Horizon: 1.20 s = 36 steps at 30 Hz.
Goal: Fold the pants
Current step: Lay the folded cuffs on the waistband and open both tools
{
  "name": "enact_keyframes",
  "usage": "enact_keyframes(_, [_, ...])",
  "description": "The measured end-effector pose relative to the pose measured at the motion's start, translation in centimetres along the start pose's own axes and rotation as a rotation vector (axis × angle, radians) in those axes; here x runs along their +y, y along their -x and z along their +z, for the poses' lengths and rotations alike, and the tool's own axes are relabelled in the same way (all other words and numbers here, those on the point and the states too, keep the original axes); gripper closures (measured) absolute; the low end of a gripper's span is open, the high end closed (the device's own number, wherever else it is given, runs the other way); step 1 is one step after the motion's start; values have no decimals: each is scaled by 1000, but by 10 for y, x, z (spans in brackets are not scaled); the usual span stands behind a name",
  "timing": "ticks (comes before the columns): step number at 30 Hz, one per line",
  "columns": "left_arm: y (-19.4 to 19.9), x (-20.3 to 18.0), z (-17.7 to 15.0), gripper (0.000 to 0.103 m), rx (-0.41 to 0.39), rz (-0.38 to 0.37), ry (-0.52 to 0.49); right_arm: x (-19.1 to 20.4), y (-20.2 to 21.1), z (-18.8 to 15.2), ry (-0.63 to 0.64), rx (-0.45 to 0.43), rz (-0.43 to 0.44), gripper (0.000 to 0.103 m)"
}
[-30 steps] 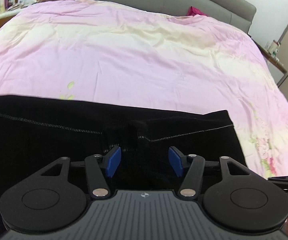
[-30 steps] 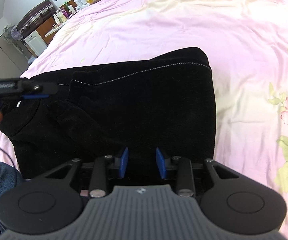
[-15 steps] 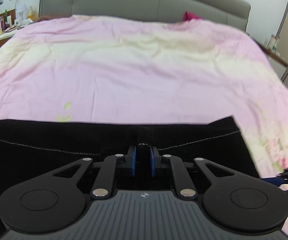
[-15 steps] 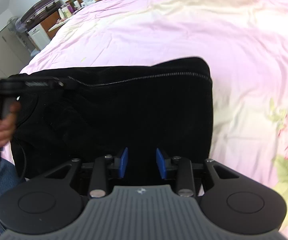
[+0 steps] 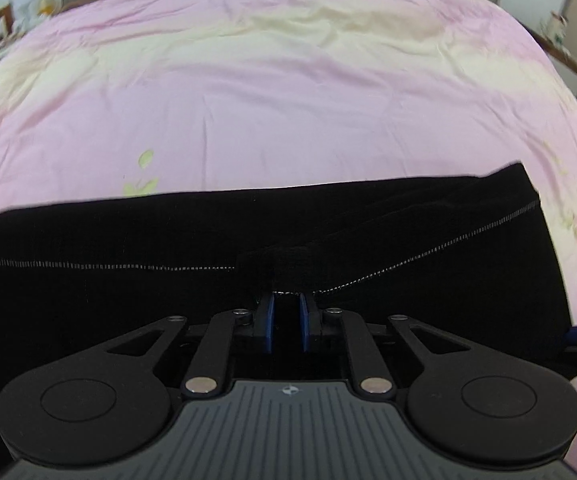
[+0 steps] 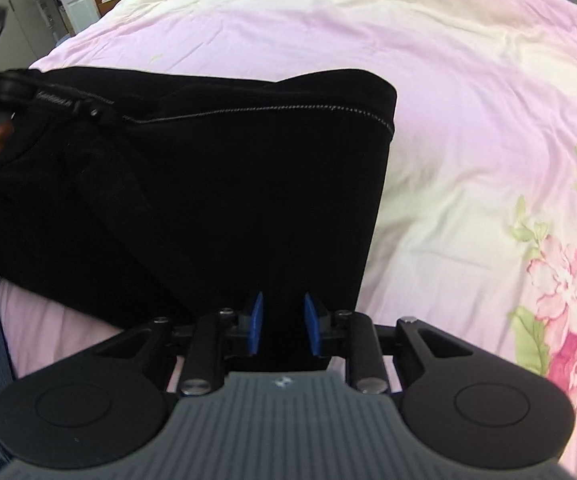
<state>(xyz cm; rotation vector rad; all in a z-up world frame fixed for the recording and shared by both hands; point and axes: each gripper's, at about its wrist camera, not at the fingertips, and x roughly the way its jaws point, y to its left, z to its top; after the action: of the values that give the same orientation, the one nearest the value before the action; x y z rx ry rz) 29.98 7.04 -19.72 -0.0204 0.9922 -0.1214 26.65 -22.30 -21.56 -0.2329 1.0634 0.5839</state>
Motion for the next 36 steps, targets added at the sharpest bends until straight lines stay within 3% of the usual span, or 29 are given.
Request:
enact_keyframes(3, [5,-5,-1,87,-2,13,-45,-2,8,-2,-12,23,16,83])
enact_keyframes(7, [26,-4,2,79,-36,12,-25,-6,25,3,13,61,21,84])
enact_keyframes(10, [53,-6,4,79,-103,24,16,-6,45,9,31,20,36,83])
enact_keyframes(14, [81,-30,6,78,-172,-47,14,2,52,16,44,-46,20,83])
enact_keyframes(15, [79,-41,6,78,-148,-46,-28,4,47,19,36,-52,16,83])
enact_keyframes(18, [56,-67,-4,79,-34,58,-144,14,30,22,35,-34,31,83])
enact_keyframes(22, [27,-63,-27,83,77,123,-157,32,11,10,63,6,43,82])
enact_keyframes(26, [21,-57,-31,83,85,128,-151,43,12,0,109,6,50,81])
enact_keyframes(29, [18,-51,-26,83,107,119,-152,34,26,11,109,2,67,83])
enact_keyframes(33, [13,-42,-20,82,121,91,-145,8,37,48,148,-42,-31,82])
enact_keyframes(36, [10,-37,-20,82,117,78,-147,-18,23,88,97,-39,-38,82])
